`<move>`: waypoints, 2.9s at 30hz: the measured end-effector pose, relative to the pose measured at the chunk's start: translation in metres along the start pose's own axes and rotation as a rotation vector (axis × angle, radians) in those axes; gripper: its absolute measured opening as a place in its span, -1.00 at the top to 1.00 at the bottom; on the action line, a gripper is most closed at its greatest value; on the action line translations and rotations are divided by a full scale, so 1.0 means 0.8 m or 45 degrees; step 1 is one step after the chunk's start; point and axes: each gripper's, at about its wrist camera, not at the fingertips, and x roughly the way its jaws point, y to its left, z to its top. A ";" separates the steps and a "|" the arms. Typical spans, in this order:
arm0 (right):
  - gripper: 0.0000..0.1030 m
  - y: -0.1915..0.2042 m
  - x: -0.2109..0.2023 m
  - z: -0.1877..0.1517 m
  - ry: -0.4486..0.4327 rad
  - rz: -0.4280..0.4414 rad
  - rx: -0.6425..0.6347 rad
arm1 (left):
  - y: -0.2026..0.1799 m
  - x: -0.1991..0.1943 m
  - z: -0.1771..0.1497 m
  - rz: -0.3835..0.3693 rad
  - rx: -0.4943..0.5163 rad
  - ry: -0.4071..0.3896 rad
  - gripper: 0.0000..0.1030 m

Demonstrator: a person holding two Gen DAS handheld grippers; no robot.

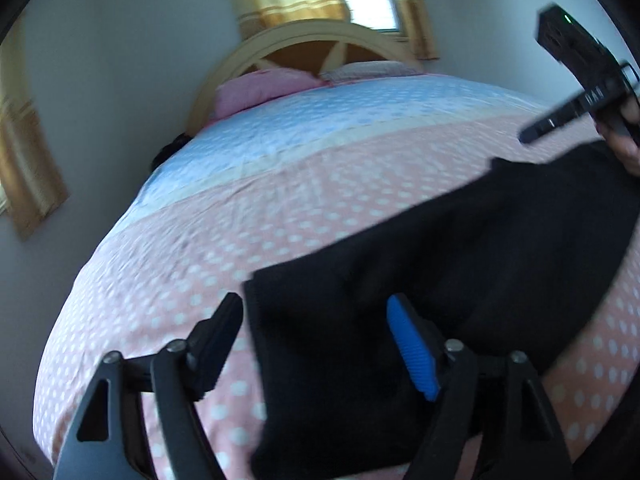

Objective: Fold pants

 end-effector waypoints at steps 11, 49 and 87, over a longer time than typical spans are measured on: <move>0.93 -0.012 0.058 0.017 0.074 -0.038 0.147 | 0.014 0.010 0.000 0.001 -0.089 0.026 -0.54; 0.24 -0.331 -0.454 -0.419 -0.594 -0.512 1.106 | -0.395 -0.072 0.104 -0.777 0.585 -0.140 -0.27; 0.90 -0.366 -0.458 -0.449 -0.659 -0.686 1.122 | -0.417 -0.050 0.076 -0.878 0.637 -0.001 0.92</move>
